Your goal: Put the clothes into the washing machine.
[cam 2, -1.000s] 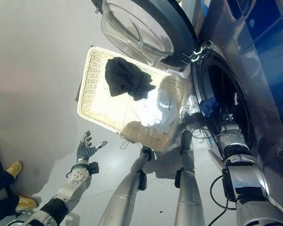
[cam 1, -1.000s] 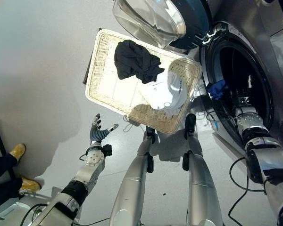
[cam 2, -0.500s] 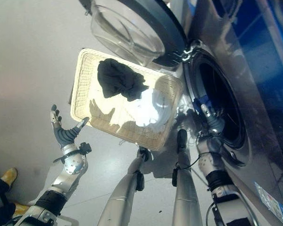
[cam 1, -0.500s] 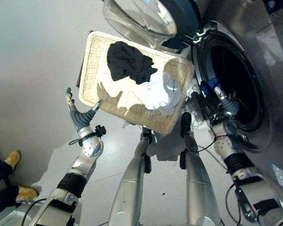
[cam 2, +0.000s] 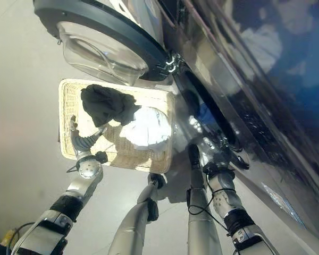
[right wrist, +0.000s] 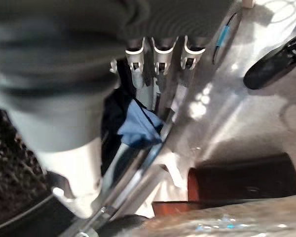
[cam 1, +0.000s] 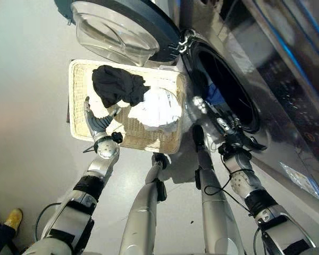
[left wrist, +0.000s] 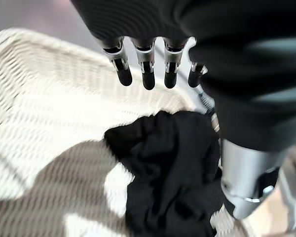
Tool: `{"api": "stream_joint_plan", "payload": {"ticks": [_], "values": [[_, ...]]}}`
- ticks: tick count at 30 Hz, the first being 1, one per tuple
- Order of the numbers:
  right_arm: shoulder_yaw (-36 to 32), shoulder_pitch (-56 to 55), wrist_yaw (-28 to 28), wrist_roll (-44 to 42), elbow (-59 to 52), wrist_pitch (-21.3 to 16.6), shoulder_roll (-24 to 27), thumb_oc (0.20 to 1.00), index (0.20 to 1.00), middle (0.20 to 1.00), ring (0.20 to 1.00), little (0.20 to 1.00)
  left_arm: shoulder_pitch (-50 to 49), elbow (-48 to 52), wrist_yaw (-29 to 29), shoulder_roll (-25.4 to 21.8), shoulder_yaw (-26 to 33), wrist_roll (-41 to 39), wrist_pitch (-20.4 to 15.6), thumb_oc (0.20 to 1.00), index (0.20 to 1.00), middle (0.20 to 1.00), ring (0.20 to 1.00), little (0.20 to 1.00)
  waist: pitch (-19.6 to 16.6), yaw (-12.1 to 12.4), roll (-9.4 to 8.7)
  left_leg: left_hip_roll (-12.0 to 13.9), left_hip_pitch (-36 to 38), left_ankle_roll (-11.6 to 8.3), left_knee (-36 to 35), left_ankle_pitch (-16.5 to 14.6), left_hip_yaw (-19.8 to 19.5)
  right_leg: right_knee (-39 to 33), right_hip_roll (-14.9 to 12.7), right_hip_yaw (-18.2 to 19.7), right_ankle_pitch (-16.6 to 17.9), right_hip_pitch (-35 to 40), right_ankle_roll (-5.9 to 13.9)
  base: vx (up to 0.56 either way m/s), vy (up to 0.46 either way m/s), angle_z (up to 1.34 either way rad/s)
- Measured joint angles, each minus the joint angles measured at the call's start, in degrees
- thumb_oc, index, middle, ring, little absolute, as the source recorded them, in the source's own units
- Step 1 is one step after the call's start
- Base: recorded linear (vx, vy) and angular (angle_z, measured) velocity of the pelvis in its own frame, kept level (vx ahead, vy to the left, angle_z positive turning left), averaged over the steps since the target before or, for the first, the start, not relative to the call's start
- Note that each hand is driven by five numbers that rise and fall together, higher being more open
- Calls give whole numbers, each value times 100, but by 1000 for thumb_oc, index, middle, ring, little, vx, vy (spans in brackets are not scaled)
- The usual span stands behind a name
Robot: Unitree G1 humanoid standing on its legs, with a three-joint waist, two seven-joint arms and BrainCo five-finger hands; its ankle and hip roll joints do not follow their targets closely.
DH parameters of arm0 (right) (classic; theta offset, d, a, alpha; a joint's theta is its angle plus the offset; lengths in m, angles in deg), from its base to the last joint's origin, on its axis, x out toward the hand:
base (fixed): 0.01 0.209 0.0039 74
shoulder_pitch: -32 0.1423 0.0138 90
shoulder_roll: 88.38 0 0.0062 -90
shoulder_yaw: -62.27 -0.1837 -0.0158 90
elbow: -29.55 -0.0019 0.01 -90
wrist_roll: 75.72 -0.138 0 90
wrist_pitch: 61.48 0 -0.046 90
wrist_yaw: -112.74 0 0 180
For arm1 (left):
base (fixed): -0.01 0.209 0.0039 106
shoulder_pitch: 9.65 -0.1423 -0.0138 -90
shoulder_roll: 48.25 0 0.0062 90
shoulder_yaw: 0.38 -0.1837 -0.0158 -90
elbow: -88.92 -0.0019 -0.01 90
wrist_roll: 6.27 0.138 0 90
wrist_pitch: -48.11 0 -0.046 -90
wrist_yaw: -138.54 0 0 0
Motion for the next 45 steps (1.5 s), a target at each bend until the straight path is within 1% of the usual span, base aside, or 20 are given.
{"api": "stream_joint_plan", "payload": {"ticks": [2, 3, 6, 9, 10, 12, 13, 16, 19, 22, 23, 24, 27, 31, 33, 37, 38, 43, 44, 45], "values": [[61, -28, -15, 103, -79, 72, 63, 1000, 1000, 1000, 1000, 1000, 55, -104, -57, -3, 2, -78, 96, 1000, 1000, 1000, 1000, 1000, 0, -32, -2, 2, -24, 0, -1, 0, 19, 2, 2, 11, 0, -33, 0, 33, 109, -8], [189, -53, -49, 228, -111, 144, 166, 1000, 1000, 1000, 1000, 1000, 149, -196, -111, -3, 0, -171, 253, 1000, 1000, 1000, 1000, 1000, 0, -38, -14, 5, -37, 0, -5, -13, 65, 8, 14, 62, 3, -68, -2, 31, 88, -10], [356, -60, -147, 356, -166, 242, 311, 1000, 1000, 1000, 1000, 1000, 346, -419, -155, -49, 1, -224, 479, 1000, 1000, 1000, 1000, 1000, -3, -60, -34, 15, -86, 0, 52, -63, 108, 51, 25, 109, -3, -133, -5, 26, 78, -10], [473, -30, -250, 445, -255, 309, 354, 1000, 1000, 1000, 1000, 1000, 667, -625, -172, -174, 7, -230, 735, 1000, 1000, 1000, 1000, 1000, -9, -136, -105, 26, -215, -4, 112, -72, 116, 84, 36, 124, -3, -257, -9, 16, 47, -1], [561, -18, -288, 446, -285, 345, 340, 1000, 1000, 1000, 1000, 1000, 828, -813, -173, -261, 6, -230, 853, 1000, 1000, 1000, 1000, 1000, -4, -193, -186, 35, -267, -12, 184, -97, 129, 105, 43, 140, -3, -297, -12, 52, 100, -4], [682, -31, -342, 446, -296, 383, 364, 1000, 1000, 1000, 1000, 1000, 1028, -995, -164, -311, 5, -225, 1003, 1000, 1000, 1000, 1000, 1000, -15, -243, -280, 63, -331, -25, 326, -189, 174, 145, 56, 163, -14, -347, -22, 95, 132, -14], [897, 33, -471, 456, -408, 490, 404, 1000, 1000, 1000, 1000, 1000, 1269, -1376, -150, -534, -12, -231, 1204, 1000, 1000, 1000, 1000, 1000, -50, -311, -448, 113, -530, 1, 646, -349, 262, 405, 89, 250, -106, -564, -38, 110, 114, -21], [923, -103, -664, 647, -631, 620, 452, 1000, 1000, 1000, 1000, 1000, 1540, -1725, -58, -827, 22, -348, 1465, 1000, 1000, 1000, 1000, 1000, -39, -364, -550, 223, -786, -27, 1098, -594, 280, 449, 177, 308, -112, -663, -42, 64, 88, -18], [1060, -188, -785, 703, -693, 701, 618, 1000, 1000, 1000, 1000, 1000, 1760, -1904, 211, -915, 34, -453, 1492, 1000, 1000, 1000, 1000, 1000, -40, -369, -553, 299, -922, -50, 1378, -765, 240, 550, 244, 336, -142, -734, -58, 39, 47, -13], [1097, -230, -895, 698, -757, 706, 698, 1000, 1000, 1000, 1000, 1000, 2091, -2047, 560, -985, 37, -464, 1490, 1000, 1000, 1000, 1000, 1000, -38, -418, -567, 336, -1165, -51, 1583, -828, 195, 711, 278, 336, -188, -938, -68, 30, 28, 1], [1097, -230, -895, 698, -757, 706, 698, 1000, 1000, 1000, 1000, 1000, 2091, -2047, 560, -985, 37, -464, 1490, 1000, 1000, 1000, 1000, 1000, -38, -418, -567, 336, -1165, -51, 1583, -828, 195, 711, 278, 336, -188, -938, -68, 0, 0, 0], [1113, -225, -916, 694, -755, 705, 696, 1000, 1000, 1000, 1000, 1000, 2215, -2109, 683, -1027, 39, -586, 1484, 1000, 1000, 1000, 1000, 1000, -36, -460, -588, 360, -1258, -52, 1688, -866, 175, 756, 297, 334, -210, -999, -66, 0, 0, 0], [1165, -221, -969, 646, -743, 701, 665, 1000, 1000, 1000, 1000, 1000, 2737, -2466, 880, -1119, 30, -835, 1504, 1000, 1000, 1000, 1000, 1000, -41, -519, -746, 406, -1474, -65, 1902, -921, 140, 944, 323, 317, -270, -1194, -73, 5, -1, 1], [1173, -134, -997, 635, -731, 699, 662, 1000, 1000, 1000, 1000, 1000, 3199, -2806, 1027, -1142, 24, -1026, 1501, 1000, 1000, 1000, 1000, 1000, -41, -525, -787, 424, -1711, -65, 2043, -920, 64, 1071, 332, 278, -282, -1401, -88, 16, -8, 5], [1192, -103, -997, 593, -732, 697, 660, 1000, 1000, 1000, 1000, 1000, 3242, -2817, 1041, -1156, 28, -1141, 1448, 1000, 1000, 1000, 1000, 1000, -41, -525, -797, 426, -1753, -65, 2070, -921, 52, 1104, 332, 274, -287, -1441, -90, -2, -2, 2], [1288, -16, -980, 509, -735, 694, 612, 1000, 1000, 1000, 1000, 1000, 3375, -2917, 1028, -1166, 26, -1469, 1198, 1000, 1000, 1000, 1000, 1000, -49, -565, -836, 426, -1948, -64, 2163, -918, -57, 1214, 326, 182, -321, -1592, -109, -17, -9, 8], [1312, 0, -960, 477, -735, 695, 599, 1000, 1000, 1000, 1000, 1000, 3418, -2926, 1018, -1178, 25, -1469, 1163, 1000, 1000, 1000, 1000, 1000, -54, -596, -849, 408, -2021, -86, 2208, -936, -87, 1305, 310, 157, -380, -1667, -120, 12, 1, 12], [1302, 116, -935, 394, -735, 699, 580, 1000, 1000, 1000, 1000, 1000, 3695, -3050, 908, -1288, -146, -1513, 1142, 1000, 1000, 1000, 1000, 1000, -67, -634, -911, 395, -2320, -101, 2390, -959, -154, 1582, 315, 163, -498, -1991, -127, 30, 18, 6], [1280, 157, -937, 347, -729, 709, 576, 1000, 1000, 1000, 1000, 1000, 3803, -3080, 778, -1338, -216, -1511, 1131, 765, 765, 765, 765, 765, -63, -626, -918, 401, -2423, -103, 2440, -973, -234, 1611, 345, 159, -485, -2056, -112, -51, -16, 4], [1274, 172, -935, 298, -727, 708, 576, 1000, 1000, 1000, 1000, 1000, 3804, -3089, 729, -1338, -272, -1512, 1127, 297, 297, 297, 297, 297, -60, -624, -926, 401, -2426, -102, 2451, -970, -240, 1613, 352, 159, -480, -2058, -118, -56, -12, 3]]}}
